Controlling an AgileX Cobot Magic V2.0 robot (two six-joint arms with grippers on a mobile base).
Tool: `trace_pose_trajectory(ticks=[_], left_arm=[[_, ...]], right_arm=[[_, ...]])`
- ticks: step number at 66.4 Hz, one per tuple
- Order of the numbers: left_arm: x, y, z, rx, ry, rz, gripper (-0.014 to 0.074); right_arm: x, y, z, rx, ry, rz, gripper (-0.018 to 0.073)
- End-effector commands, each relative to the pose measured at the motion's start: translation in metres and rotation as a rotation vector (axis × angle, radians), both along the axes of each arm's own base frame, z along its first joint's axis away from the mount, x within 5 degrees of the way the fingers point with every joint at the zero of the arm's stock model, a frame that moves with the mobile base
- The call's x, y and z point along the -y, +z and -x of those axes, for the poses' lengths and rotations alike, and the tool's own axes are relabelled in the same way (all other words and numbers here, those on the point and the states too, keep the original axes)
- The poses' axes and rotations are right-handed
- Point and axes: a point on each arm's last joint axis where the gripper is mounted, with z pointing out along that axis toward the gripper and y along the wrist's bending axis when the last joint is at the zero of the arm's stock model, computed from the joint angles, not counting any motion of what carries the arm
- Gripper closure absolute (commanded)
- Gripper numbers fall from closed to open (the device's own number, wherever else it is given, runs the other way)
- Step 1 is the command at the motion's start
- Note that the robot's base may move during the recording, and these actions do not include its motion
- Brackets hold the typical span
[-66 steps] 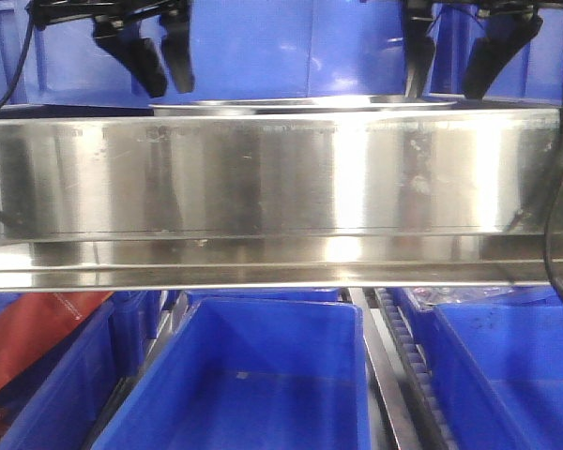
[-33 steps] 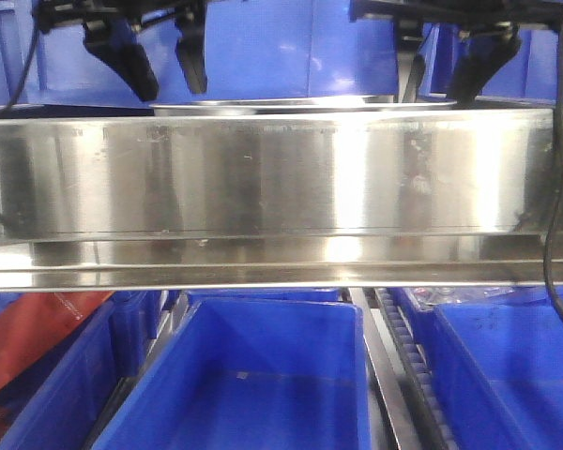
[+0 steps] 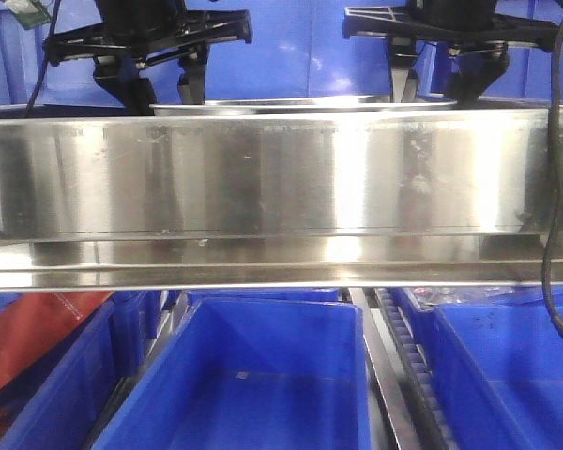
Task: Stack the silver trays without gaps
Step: 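Grip opposite rims of the silver tray with both grippers, then lift the silver tray off the shelf with both grippers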
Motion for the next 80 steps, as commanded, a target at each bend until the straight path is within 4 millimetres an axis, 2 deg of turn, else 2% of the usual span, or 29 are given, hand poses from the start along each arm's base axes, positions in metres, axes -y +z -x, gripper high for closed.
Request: trace_pose_trajectory(ticks=[1,7,15,21,28,43,47,57,66,80], left_arm=[[0.002,0.001,0.000,0.003,0.001,0.002,0.0422],[0.003,0.001,0.000,0.002,0.001,0.004,0.0428],[0.002,0.001,0.000,0.001,0.001,0.003,0.0433],[0.002,0.001,0.000,0.000,0.001,0.003,0.0484],[0.003,0.001,0.000,0.000,0.001,0.005,0.0627],[0.002,0.001,0.001,-0.001,0.002,0.005,0.0602],[0.002,0.006,0.003,0.008,0.000,0.009,0.0604],[-0.002,0.028,0.011,0.041,0.004,0.038,0.0614],[-0.008,0.057,0.025,0.091,0.030,0.081,0.0614],[-0.010,0.105,0.066,0.205,0.045,0.032,0.0614]], right_arm=[[-0.001,0.004,0.000,0.015,0.005,0.002,0.0368],[-0.001,0.004,0.000,0.015,0.005,0.002,0.0383],[-0.001,0.004,0.000,0.015,0.005,0.002,0.0496],[-0.001,0.004,0.000,0.015,0.005,0.002,0.0575],[-0.001,0.004,0.000,0.015,0.005,0.002,0.0574],[-0.001,0.006,0.000,0.028,0.001,-0.004,0.0574],[0.000,0.014,0.001,0.049,-0.006,-0.014,0.0574],[0.000,0.042,0.009,0.117,-0.032,-0.045,0.0574],[-0.006,0.070,0.026,0.205,-0.039,-0.027,0.0574],[-0.022,0.108,0.064,0.310,-0.014,0.002,0.0574]])
